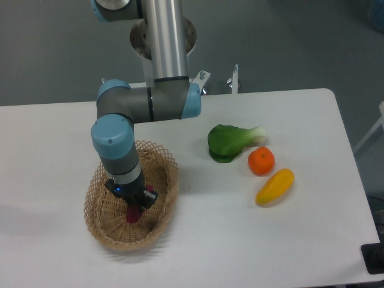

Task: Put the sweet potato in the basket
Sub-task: 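Lower the sweet potato into the basket and open the gripper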

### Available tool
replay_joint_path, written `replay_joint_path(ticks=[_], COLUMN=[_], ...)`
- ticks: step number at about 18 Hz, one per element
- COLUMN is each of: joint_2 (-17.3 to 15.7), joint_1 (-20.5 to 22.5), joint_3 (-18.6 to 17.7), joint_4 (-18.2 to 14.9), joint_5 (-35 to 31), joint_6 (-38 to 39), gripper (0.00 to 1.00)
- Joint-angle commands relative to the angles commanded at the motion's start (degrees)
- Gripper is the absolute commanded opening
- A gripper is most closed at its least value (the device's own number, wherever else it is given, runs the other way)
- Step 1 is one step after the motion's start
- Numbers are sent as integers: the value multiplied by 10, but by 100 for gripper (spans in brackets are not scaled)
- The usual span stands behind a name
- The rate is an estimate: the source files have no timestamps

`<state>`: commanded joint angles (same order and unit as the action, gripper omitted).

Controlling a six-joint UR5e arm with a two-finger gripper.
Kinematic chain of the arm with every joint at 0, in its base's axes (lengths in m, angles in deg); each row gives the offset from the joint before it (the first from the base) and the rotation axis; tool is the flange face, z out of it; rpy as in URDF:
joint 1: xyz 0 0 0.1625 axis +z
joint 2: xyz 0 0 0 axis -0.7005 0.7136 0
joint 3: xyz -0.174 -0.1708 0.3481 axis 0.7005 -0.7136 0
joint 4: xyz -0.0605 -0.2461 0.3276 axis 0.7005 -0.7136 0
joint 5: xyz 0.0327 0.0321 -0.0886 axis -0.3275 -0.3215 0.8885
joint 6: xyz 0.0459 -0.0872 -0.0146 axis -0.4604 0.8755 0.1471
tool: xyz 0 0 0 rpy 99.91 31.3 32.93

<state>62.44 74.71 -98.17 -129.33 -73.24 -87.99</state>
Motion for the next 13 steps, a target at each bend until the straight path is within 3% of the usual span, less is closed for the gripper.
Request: replay_joint_path(ticks=[2, 3, 5, 10, 13], joint_2=[-1, -1, -3, -23, -38], joint_1=[0, 0, 0, 1, 4], joint_3=[1, 2, 3, 14, 43], joint_4=[0, 0, -1, -1, -3], joint_5=[0, 0, -2, -4, -10], joint_6=[-2, -2, -3, -2, 5], gripper=[39, 47, 100, 100, 100])
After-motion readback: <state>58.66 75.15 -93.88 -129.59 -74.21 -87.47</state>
